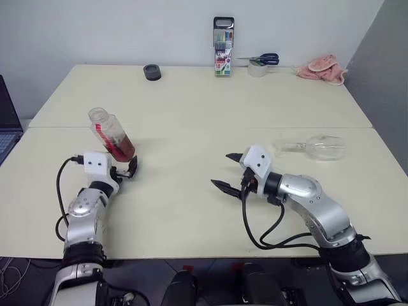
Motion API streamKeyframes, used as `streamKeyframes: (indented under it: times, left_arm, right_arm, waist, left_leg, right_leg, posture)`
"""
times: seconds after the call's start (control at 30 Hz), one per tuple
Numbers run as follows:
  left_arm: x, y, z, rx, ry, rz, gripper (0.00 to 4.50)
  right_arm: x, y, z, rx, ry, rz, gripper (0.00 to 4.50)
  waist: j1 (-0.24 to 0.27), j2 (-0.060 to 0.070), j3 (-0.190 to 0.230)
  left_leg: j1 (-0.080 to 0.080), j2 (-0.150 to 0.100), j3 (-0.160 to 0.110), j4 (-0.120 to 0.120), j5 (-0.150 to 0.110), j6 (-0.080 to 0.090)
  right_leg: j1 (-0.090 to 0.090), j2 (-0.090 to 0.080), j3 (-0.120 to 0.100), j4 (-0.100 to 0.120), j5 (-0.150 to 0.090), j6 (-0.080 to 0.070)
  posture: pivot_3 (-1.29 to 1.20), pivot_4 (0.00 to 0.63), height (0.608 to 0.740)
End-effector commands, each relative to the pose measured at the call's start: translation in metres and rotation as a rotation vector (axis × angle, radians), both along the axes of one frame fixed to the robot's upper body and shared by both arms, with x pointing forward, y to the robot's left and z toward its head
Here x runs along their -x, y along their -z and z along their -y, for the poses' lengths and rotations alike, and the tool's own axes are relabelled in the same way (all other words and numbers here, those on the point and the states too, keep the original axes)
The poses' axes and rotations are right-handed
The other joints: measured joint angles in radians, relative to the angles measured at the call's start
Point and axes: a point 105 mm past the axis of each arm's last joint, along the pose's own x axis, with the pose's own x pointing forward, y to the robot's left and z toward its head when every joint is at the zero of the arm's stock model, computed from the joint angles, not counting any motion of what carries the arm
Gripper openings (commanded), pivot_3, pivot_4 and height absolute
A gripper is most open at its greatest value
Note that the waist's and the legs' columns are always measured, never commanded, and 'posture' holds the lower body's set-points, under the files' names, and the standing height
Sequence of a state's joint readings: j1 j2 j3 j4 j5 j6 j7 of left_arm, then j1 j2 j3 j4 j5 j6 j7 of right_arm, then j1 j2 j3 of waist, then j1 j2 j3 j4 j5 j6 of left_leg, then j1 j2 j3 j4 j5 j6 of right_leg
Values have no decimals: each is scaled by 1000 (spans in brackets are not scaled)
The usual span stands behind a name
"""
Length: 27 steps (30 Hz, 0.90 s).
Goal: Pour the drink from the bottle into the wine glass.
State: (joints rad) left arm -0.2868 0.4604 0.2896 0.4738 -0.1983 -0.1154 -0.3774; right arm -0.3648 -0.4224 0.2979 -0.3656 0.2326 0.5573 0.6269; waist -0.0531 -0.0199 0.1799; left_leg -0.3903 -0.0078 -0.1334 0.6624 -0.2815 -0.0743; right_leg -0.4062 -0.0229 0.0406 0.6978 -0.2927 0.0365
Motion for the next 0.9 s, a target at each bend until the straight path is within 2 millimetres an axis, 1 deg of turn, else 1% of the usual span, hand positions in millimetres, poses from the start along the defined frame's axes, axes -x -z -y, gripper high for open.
streamKeyframes:
  times: [0.03, 0.1, 0.2, 0.23, 0.27, 0.33, 0.4, 0.53, 0.6, 0.73, 0.83, 0.9]
  left_arm:
    - [11, -14, 1, -17, -12, 65, 4463]
    - [20, -10, 8, -25, 8, 57, 4463]
    - [33, -8, 28, -38, 81, 46, 4463]
    - [37, -9, 41, -50, 141, 49, 4463]
    - [40, -10, 49, -57, 183, 51, 4463]
    - [44, -17, 87, -32, 373, 57, 4463]
    - [46, -26, 117, -23, 545, 60, 4463]
    - [49, -44, 158, -27, 858, 25, 4463]
    - [50, -53, 168, -64, 989, 2, 4463]
    - [48, -72, 176, -122, 1184, -49, 4463]
    - [49, -81, 177, -177, 1289, -81, 4463]
    - [51, -84, 178, -209, 1350, -100, 4463]
  right_arm:
    - [11, -8, 7, -13, -1, 27, 4500]
    - [12, -5, 19, -34, 62, -6, 4500]
    - [11, -3, 43, -111, 202, -84, 4500]
    - [11, -2, 52, -166, 260, -137, 4500]
    - [11, -1, 57, -204, 297, -175, 4500]
    - [4, -5, 77, -399, 460, -245, 4500]
    - [-2, -6, 93, -552, 607, -293, 4500]
    - [-11, -7, 106, -774, 750, -370, 4500]
    - [-17, -4, 110, -885, 795, -442, 4500]
    - [-33, 3, 125, -1097, 921, -529, 4500]
    - [-45, 6, 127, -1179, 963, -573, 4500]
    - [-52, 6, 127, -1201, 962, -588, 4500]
  waist:
    - [2, 0, 0]
    - [2, 0, 0]
    - [5, 0, 0]
    - [7, 0, 0]
    - [11, 0, 0]
    - [17, 0, -1]
    - [21, 0, -1]
    - [21, 1, -1]
    - [18, 2, -1]
    - [6, 3, -1]
    - [-5, 5, -1]
    - [-7, 6, 0]
  left_leg:
    - [0, 0, 0, 0, 0, 1]
    - [0, 0, 0, 0, -1, 2]
    - [0, 1, 0, 0, -1, 2]
    - [0, 1, 0, 0, -1, 2]
    - [0, 1, 0, 0, -1, 2]
    - [1, 1, 0, 0, -1, 2]
    - [1, 1, 0, 0, -1, 2]
    - [3, 1, 2, 0, -1, 2]
    - [4, 1, 2, -1, -1, 2]
    - [6, 2, 5, -3, -1, 2]
    - [6, 2, 6, -4, -1, 2]
    - [7, 2, 7, -4, -1, 2]
  right_leg:
    - [0, 0, 0, 0, 0, 0]
    - [0, 0, 0, 0, 0, 0]
    - [1, 0, 1, 0, 0, 0]
    - [1, 0, 1, 0, 0, 0]
    - [1, 0, 0, 0, 0, 0]
    - [1, 0, 1, 0, 0, 0]
    - [2, 1, 0, 0, 0, 0]
    - [2, 2, 1, 1, 0, 0]
    - [2, 4, 1, 1, 0, 0]
    - [3, 4, 4, 2, 0, 0]
    - [2, 4, 4, 1, 0, -1]
    - [2, 4, 5, 1, 0, -1]
  posture:
    - [0, 150, 740]
    - [0, 150, 740]
    - [0, 150, 740]
    - [0, 150, 740]
    - [0, 150, 740]
    - [0, 150, 740]
    - [0, 150, 740]
    - [0, 150, 740]
    - [0, 150, 740]
    - [0, 150, 740]
    - [0, 150, 740]
    - [0, 150, 740]
